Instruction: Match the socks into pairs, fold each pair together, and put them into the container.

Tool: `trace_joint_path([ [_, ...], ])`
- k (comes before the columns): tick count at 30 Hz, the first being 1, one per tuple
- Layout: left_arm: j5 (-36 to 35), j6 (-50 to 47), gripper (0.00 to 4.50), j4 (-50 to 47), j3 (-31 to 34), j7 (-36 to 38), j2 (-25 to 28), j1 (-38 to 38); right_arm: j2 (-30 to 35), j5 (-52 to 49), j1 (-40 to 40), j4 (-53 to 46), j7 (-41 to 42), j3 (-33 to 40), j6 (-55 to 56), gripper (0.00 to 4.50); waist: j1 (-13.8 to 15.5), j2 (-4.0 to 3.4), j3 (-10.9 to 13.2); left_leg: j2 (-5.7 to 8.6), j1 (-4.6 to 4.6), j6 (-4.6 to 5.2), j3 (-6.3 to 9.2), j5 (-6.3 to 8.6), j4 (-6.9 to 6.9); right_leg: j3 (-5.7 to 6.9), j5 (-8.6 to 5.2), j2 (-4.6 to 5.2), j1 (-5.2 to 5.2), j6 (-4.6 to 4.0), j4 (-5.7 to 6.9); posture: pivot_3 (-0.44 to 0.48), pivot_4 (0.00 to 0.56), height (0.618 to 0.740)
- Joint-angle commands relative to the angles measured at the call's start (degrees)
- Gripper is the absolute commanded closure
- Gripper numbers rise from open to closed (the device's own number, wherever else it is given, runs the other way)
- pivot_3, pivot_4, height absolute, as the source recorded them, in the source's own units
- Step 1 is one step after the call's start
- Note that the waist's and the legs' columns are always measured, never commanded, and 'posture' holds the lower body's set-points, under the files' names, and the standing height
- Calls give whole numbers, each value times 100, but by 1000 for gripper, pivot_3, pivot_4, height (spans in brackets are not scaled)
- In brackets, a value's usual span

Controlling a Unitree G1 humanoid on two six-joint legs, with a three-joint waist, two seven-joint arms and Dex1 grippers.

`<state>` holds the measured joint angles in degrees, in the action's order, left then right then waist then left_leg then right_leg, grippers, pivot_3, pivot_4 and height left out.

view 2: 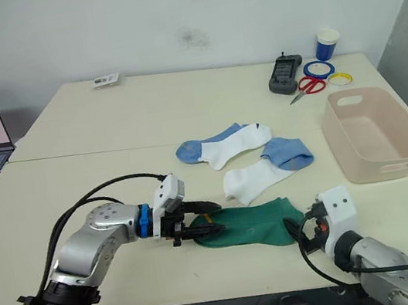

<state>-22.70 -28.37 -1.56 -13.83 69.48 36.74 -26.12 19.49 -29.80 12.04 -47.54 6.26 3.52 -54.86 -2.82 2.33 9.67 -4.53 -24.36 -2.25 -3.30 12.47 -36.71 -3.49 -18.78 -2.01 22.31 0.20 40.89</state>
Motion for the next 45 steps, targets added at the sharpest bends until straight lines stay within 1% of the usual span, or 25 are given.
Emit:
trace_joint_path([
  [1, 250, 278, 3163, 231, -143, 32, -156, -214, -68, 110, -17, -133, -55, -29, 169, 0, 9, 0, 0, 0, -2, 0, 1, 0, 0, 1, 0, 0, 0, 0, 0, 0, 150, 725],
  [5, 504, 295, 4481, 402, -384, 93, -193, -203, -169, 289, -58, -32, -163, -134, 181, 0, 2, 0, 0, 0, -1, 0, -1, 0, -1, -1, 0, 0, 0, 0, 0, 0, 150, 725],
  [8, 705, 358, 4481, 541, -522, 69, -215, -164, -306, 368, -101, 108, -332, -128, 22, 0, 3, 0, 0, -1, -1, 0, 3, 0, 0, 2, 0, -1, 0, 0, 2, 0, 150, 725],
  [11, 909, 567, 4481, 665, -606, 64, -219, -112, -555, 233, -172, 240, -388, -82, -202, 0, 3, 0, 0, -1, -1, 0, -1, 0, -1, -1, 0, 0, 0, 0, 1, 0, 150, 725],
  [13, 942, 599, 4481, 648, -614, 95, -201, -61, -675, 217, -226, 320, -398, -131, -311, 0, 3, -1, -1, -2, -1, 0, 0, 0, -1, 0, 0, 0, 0, 0, 1, 0, 150, 725],
  [14, 936, 581, 4496, 620, -602, 104, -193, -34, -684, 272, -242, 359, -399, -211, -342, 165, 2, -1, -1, -2, -1, 0, 0, 0, 0, 0, 0, 0, 0, 0, 1, 0, 150, 725],
  [16, 941, 576, 4500, 582, -581, 109, -179, 7, -660, 405, -261, 426, -375, -414, -311, 539, 1, 0, -3, -2, 0, 0, -1, 0, 0, 0, 0, 0, -1, 0, 1, 0, 150, 725],
  [17, 947, 574, 4500, 574, -574, 107, -177, 16, -644, 465, -276, 442, -362, -522, -287, 853, -2, 0, -4, -2, 1, 0, -1, 0, -1, 0, 0, 0, -1, 0, 1, 0, 150, 725],
  [19, 950, 568, 4500, 563, -555, 100, -178, 24, -665, 533, -308, 443, -381, -650, -270, 1619, -8, 0, -5, -2, 1, 0, 0, 0, 0, 0, 0, 0, -1, 0, 1, 0, 150, 725],
  [21, 939, 562, 4500, 555, -511, 76, -185, 17, -661, 580, -325, 415, -346, -712, -223, 2285, -13, -1, -5, -4, 3, 0, 1, 0, 0, 0, 0, -2, -1, 0, 3, 0, 150, 725],
  [22, 929, 554, 4500, 558, -492, 64, -194, 6, -659, 598, -325, 398, -328, -712, -204, 2703, -13, -1, -5, -4, 3, 0, 2, 0, 0, 1, 0, -2, -1, 0, 3, 0, 150, 725],
  [25, 867, 486, 4500, 499, -438, 35, -229, -35, -640, 646, -326, 329, -297, -658, -94, 3806, -13, -1, -4, -3, 2, 0, 0, 0, 0, 0, 0, -2, -1, 0, 3, 0, 150, 725],
  [27, 725, 284, 4500, 306, -377, -33, -317, -105, -626, 593, -326, 220, -269, -499, -83, 4483, -9, -1, -4, -3, 2, 0, 0, 0, 0, 0, 0, -1, -1, 0, 2, 0, 150, 725],
  [33, 484, -235, 4500, -254, -417, -303, -781, -262, -166, -47, -217, -190, 293, 585, -316, 4483, 41, -2, -3, 3, -10, 0, 2, 0, -8, 3, 0, 2, 0, 0, -2, 0, 150, 725],
  [35, 566, -223, 4500, -200, -555, -415, -991, -269, 57, -399, -296, -318, 524, 942, -477, 4483, 58, -3, -3, 3, -9, 0, 3, 0, -9, 3, 0, 1, -1, 0, -1, 0, 150, 725],
  [37, 800, -93, 4500, 97, -754, -606, -1261, -284, 276, -810, -483, -478, 669, 1191, -753, 4483, 52, -4, -3, 3, -6, 0, 2, 0, -9, 1, 0, -1, -2, 0, 0, 0, 150, 725],
  [39, 1053, 84, 4500, 415, -915, -736, -1402, -310, 365, -1162, -672, -578, 671, 1282, -1008, 4483, 39, -4, -3, 3, -2, 1, 2, 0, -9, -2, 1, -5, -3, 1, 2, 0, 150, 725],
  [41, 1222, 251, 4500, 720, -966, -869, -1521, -324, 332, -1464, -908, -678, 561, 1208, -1253, 4483, 27, -4, -3, 9, 0, 1, 3, 0, -9, -3, 1, -19, -4, 0, 3, 0, 150, 725],
  [45, 1172, 241, 4500, 721, -897, -844, -1567, -336, 55, -1738, -1351, -664, 199, 806, -1641, 4483, 20, -6, -5, 4, 0, 1, 12, 0, -7, 2, 1, -31, -3, -1, 5, 0, 150, 725],
])
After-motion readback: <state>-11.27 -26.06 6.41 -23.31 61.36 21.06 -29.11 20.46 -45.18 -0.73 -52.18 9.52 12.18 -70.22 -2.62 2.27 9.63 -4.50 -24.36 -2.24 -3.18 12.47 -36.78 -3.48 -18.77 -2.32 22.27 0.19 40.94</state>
